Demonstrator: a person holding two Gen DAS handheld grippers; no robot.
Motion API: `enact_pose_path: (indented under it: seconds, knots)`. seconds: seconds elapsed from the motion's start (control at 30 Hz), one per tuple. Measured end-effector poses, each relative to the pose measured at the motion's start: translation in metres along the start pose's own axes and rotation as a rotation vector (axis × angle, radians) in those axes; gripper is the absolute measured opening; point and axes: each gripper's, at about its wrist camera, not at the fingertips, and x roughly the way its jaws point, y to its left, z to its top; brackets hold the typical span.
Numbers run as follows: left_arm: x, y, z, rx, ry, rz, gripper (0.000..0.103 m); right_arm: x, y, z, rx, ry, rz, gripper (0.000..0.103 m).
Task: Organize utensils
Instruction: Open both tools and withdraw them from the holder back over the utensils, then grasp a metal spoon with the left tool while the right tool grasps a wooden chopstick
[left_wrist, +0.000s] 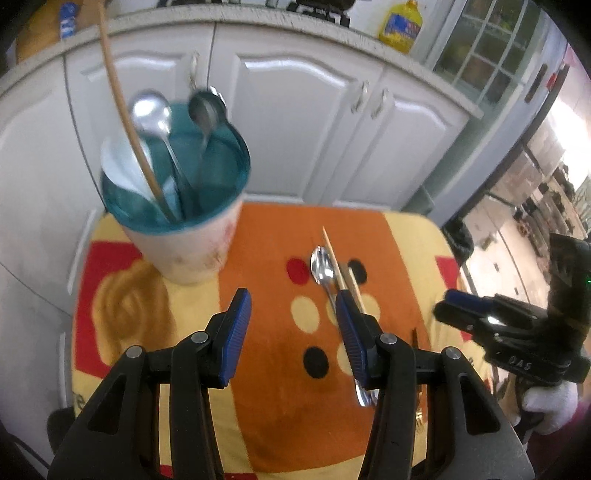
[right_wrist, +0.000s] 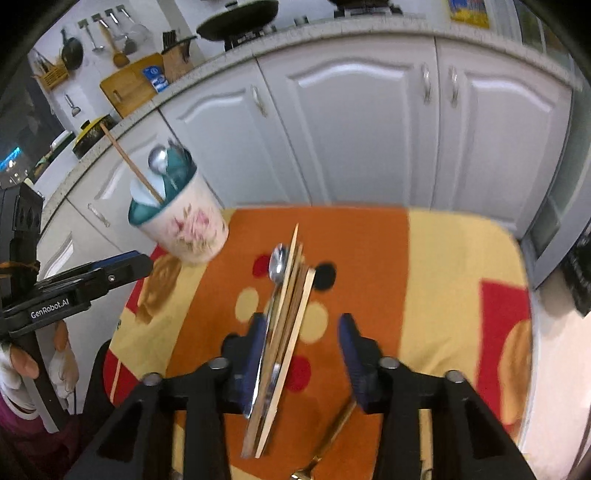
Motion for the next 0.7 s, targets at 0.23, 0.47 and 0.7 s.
enact_pose_path:
  seconds: [0.23, 0.47, 0.7]
  knots:
    - [0.015, 0.005, -0.006, -0.017, 0.044, 0.012, 0.047, 0.059, 0.012, -0.008, -0.026, 0.088, 0.047, 0.034]
    - [0.026, 0.009, -0.009, -0.028, 0.079, 0.011, 0.047, 0.092, 0.016, -0.011, -0.081, 0.142, -0.052, 0.026]
    - [0.047, -0.003, -0.008, -0.012, 0.114, -0.004, 0.047, 0.051, -0.028, -0.013, 0.024, 0.099, -0.099, 0.018]
